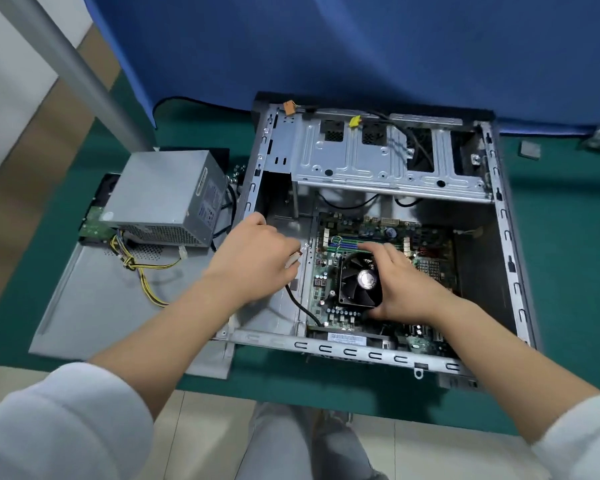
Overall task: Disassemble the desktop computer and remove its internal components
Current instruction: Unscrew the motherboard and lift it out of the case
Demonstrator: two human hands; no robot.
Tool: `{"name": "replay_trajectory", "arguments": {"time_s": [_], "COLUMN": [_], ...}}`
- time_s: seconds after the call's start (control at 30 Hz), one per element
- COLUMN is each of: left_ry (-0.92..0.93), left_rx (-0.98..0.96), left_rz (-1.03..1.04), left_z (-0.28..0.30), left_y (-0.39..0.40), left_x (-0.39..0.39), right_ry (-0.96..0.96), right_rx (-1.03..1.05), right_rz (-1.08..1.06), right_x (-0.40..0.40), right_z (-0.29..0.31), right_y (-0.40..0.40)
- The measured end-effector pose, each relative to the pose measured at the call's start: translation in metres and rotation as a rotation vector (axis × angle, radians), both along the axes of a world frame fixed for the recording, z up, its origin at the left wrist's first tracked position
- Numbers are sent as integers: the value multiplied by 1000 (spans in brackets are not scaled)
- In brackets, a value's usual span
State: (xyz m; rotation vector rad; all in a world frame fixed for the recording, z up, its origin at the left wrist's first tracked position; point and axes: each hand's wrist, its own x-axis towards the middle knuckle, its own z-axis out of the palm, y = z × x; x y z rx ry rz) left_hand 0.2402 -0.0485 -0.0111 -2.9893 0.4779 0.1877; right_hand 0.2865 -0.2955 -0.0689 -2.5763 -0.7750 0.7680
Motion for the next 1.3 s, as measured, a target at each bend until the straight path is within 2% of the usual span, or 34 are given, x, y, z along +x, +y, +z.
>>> {"name": "replay_trajectory", "arguments": {"time_s": [0.27, 0.63, 0.8, 0.9, 1.0, 1.07, 1.17, 1.23, 1.3], "left_ry": [24, 77, 83, 120, 309, 421, 429, 382, 319], "left_rx": [-23, 39, 98, 111, -185, -411, -811, -1110, -1254], "left_rz": [38, 18, -42, 6, 265, 494, 884, 1159, 1259], "left_z": [-2, 0, -3, -9, -19, -28, -57, -69, -77], "left_y": [2, 1, -1, -11, -31, -40, -42, -45, -49], "left_x": [3, 5, 4, 12, 33, 49, 72, 86, 95], "right_ry": [-114, -83, -121, 18, 243, 207, 54, 41, 57], "right_rx": [64, -25, -29, 66, 166, 206, 151, 100, 69], "right_rz": [49, -19, 50, 16, -180, -397, -713, -804, -863], "right_x": [-2, 10, 21, 23, 29, 38, 60, 74, 81], "right_z": [2, 1, 0, -2, 3, -1, -13, -22, -29], "right_y": [-3, 3, 1, -4, -5, -3, -2, -3, -4]}}
